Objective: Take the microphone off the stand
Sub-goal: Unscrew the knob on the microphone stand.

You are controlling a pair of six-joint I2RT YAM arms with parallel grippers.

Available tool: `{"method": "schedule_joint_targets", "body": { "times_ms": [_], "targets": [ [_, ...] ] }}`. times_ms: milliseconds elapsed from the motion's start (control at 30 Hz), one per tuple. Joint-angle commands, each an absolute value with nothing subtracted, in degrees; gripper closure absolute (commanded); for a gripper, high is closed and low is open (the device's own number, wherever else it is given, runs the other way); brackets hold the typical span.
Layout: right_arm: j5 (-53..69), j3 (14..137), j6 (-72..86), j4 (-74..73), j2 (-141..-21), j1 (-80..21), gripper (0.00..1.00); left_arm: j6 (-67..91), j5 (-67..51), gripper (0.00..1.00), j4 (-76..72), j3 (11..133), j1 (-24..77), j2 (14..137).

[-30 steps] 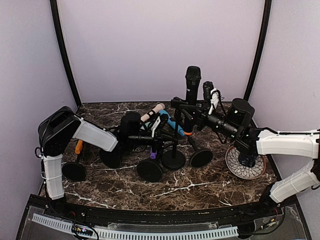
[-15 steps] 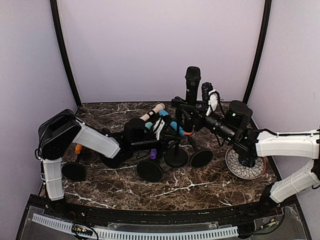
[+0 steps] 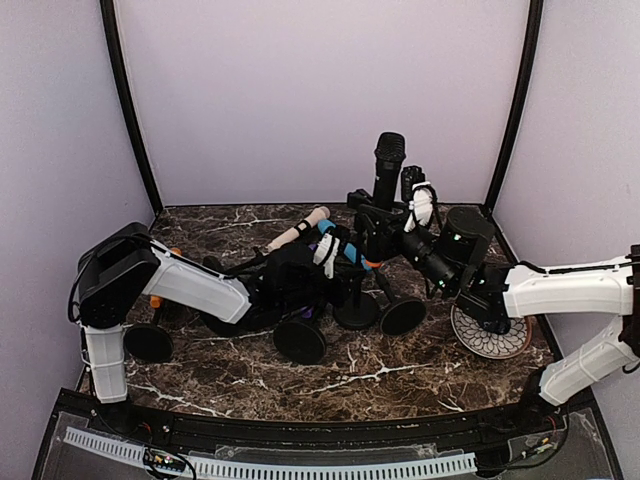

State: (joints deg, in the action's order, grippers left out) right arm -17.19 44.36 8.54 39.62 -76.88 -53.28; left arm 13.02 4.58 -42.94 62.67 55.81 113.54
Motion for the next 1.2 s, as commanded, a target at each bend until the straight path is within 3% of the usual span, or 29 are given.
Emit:
{"method": "schedule_joint_targets", "body": {
  "times_ms": [0, 33, 233, 433, 533, 800, 1167],
  "targets": [
    [-17.99, 44.45, 10.5, 40.94, -77.52, -54.49, 0.98, 20.54, 11.09, 0.99, -34.5, 61.74, 54.93, 110.97],
    [-17.41, 44.13, 10.2, 41.15, -77.57, -54.49, 0.98, 19.98, 9.69, 0.96, -34.83, 61.5, 54.93, 110.55],
    [-13.7, 42.14, 7.76, 41.99, -77.16, -54.49, 0.98, 12.01, 6.9, 0.54, -36.2, 56.58, 54.93, 104.86],
    [-11.25, 41.75, 6.63, 42.09, -77.0, -54.36, 0.98, 5.06, 0.83, 0.36, -35.44, 52.75, 54.79, 100.8],
    [-10.36, 41.6, 6.46, 42.29, -76.8, -54.28, 0.98, 4.5, -4.59, 0.33, -35.67, 51.94, 53.81, 100.08],
    [-0.4, 40.88, 10.03, 42.96, -75.49, -50.58, 0.97, 11.24, -35.12, 0.27, -49.71, 50.06, 45.51, 102.67],
    [7.17, 40.81, 12.83, 43.94, -75.49, -48.19, 0.97, 5.45, -39.83, 0.25, -47.37, 59.73, 43.71, 110.46]
  ]
}}
